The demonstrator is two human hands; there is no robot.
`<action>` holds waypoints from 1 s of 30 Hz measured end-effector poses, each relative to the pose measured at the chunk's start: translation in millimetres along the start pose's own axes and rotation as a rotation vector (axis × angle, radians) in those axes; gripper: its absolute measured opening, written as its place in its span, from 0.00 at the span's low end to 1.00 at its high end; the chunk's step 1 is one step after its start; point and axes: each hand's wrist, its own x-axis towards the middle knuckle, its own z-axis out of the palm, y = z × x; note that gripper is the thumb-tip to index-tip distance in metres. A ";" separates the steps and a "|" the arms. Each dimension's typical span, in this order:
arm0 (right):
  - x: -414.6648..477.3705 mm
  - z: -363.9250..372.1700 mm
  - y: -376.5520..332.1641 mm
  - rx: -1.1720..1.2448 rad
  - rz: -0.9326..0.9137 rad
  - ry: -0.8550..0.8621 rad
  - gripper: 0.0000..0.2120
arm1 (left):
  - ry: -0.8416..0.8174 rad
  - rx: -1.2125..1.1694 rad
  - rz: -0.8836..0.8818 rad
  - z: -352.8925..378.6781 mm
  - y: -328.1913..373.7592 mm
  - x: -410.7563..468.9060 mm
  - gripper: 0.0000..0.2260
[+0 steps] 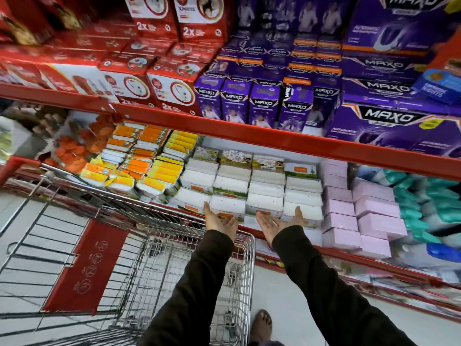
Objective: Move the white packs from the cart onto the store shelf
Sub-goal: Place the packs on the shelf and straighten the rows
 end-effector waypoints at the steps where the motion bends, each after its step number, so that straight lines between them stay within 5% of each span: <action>1: 0.8 0.5 1.7 -0.005 -0.004 0.007 0.45 | -0.001 -0.004 0.004 1.9 2.7 1.5 0.37; 13: 2.9 4.4 4.5 -0.061 -0.016 0.044 0.43 | -0.080 -0.040 0.078 16.5 14.7 23.9 0.31; 30: -8.6 20.2 42.0 -0.116 0.021 0.059 0.42 | -0.018 -0.006 -0.022 0.6 29.2 16.9 0.44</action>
